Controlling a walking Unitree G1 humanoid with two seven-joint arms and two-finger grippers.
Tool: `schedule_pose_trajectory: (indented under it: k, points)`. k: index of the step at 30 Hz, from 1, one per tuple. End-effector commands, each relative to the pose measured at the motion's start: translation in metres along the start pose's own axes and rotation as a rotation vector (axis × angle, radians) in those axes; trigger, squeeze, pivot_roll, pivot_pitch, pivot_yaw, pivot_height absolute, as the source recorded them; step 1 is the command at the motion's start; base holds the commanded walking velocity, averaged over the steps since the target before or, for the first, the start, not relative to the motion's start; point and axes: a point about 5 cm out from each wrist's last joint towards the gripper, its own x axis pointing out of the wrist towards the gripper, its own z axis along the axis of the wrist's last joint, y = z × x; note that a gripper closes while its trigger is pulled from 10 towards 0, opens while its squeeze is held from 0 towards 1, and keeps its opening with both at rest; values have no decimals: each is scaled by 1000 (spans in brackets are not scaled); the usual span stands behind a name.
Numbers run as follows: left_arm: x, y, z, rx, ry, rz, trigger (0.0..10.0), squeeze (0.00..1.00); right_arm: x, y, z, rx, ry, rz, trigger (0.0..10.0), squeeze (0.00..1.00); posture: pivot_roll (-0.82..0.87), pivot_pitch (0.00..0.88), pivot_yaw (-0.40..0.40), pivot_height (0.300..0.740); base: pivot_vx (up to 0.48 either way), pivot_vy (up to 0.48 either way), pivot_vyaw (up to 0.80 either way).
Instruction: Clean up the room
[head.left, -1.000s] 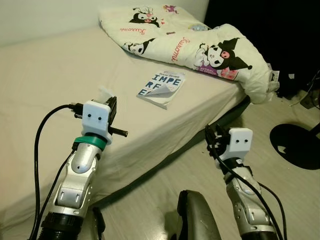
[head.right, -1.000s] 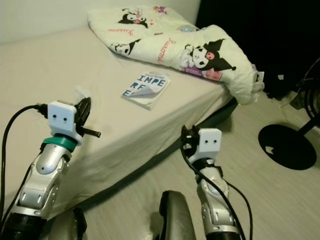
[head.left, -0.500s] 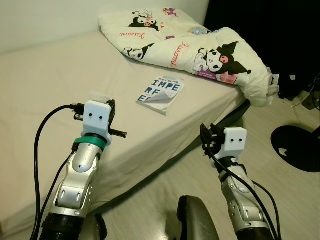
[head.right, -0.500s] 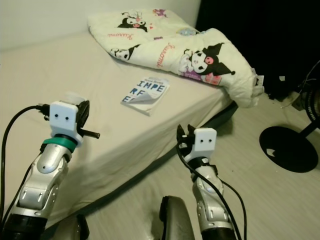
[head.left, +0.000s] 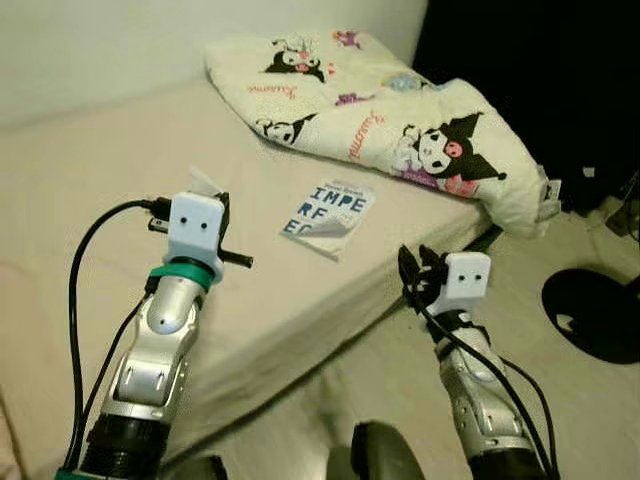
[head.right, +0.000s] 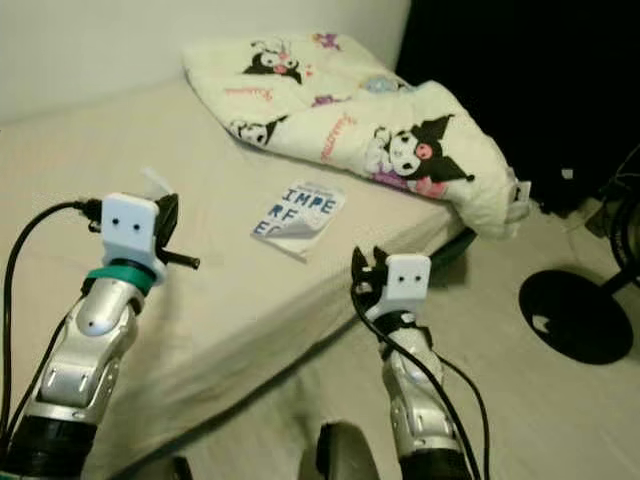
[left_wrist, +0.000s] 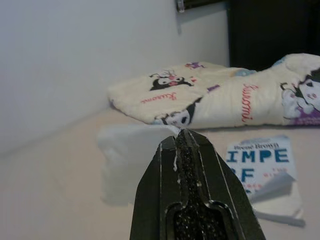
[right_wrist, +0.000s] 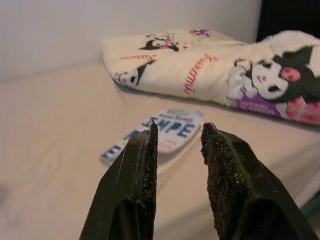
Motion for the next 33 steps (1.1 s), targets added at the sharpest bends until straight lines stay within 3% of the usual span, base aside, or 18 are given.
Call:
schedule_pose_trajectory:
  k: [1, 27, 33]
  points:
    - [-1, 3, -7, 5, 36, 15, 10000, 0, -2, 0, -5, 5, 14, -5, 10000, 0, -42, 25, 48, 659, 0, 0, 0]
    - [-2, 2, -14, 0, 58, 14, 10000, 0, -2, 0, -9, 8, 17, -11, 10000, 0, -44, 23, 54, 740, 0, 0, 0]
    - [-7, -3, -25, 6, 81, 6, 10000, 0, -3, 13, -18, 30, 50, 29, 10000, 0, -41, 20, 53, 740, 0, 0, 0]
